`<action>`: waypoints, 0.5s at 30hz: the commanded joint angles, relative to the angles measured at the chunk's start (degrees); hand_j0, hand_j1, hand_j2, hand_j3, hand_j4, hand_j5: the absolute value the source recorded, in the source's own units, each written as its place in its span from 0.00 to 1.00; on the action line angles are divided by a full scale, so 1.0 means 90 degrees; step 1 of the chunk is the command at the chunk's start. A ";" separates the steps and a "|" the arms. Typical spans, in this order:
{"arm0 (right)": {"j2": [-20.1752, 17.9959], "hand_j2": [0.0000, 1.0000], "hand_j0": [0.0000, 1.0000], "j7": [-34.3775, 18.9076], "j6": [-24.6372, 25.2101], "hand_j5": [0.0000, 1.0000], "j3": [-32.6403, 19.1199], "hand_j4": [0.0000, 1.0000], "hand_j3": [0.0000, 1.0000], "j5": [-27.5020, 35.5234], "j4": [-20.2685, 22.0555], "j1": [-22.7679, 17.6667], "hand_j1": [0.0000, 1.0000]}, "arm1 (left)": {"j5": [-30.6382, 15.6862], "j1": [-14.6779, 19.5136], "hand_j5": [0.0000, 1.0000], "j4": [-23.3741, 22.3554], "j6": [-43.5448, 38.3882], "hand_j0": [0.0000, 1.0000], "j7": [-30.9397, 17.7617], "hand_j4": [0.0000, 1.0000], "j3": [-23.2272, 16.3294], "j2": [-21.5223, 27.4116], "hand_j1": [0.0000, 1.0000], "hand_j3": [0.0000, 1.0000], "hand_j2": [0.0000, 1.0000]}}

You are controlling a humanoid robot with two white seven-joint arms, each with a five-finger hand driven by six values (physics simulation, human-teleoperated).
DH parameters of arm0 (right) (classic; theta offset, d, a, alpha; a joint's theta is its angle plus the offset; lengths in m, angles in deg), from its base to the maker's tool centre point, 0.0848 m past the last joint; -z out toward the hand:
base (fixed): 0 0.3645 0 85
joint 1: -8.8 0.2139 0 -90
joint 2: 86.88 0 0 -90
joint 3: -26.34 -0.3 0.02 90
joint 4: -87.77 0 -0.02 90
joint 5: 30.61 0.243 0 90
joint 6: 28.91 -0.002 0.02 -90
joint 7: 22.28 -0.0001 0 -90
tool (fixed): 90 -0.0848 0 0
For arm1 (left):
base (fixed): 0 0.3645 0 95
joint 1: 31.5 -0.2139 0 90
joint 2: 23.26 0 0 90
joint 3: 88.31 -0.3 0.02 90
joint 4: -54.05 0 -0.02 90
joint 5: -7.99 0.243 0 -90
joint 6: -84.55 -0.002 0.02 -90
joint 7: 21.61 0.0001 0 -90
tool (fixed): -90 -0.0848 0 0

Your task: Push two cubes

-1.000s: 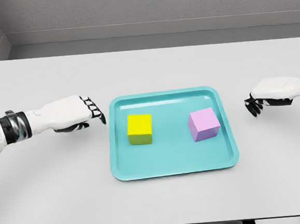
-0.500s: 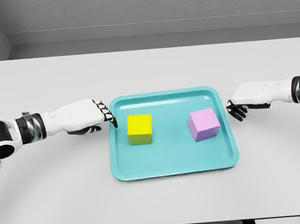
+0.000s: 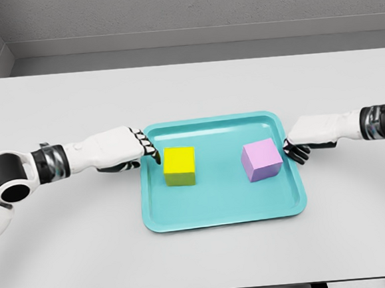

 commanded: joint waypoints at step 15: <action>0.0088 0.10 0.10 0.0001 0.0014 0.10 0.0164 0.10 0.10 0.0010 0.0188 0.0010 0.10 | 0.0063 0.0010 0.61 -0.0040 -0.0015 0.61 0.0002 0.61 -0.0049 -0.0210 0.61 0.61 0.61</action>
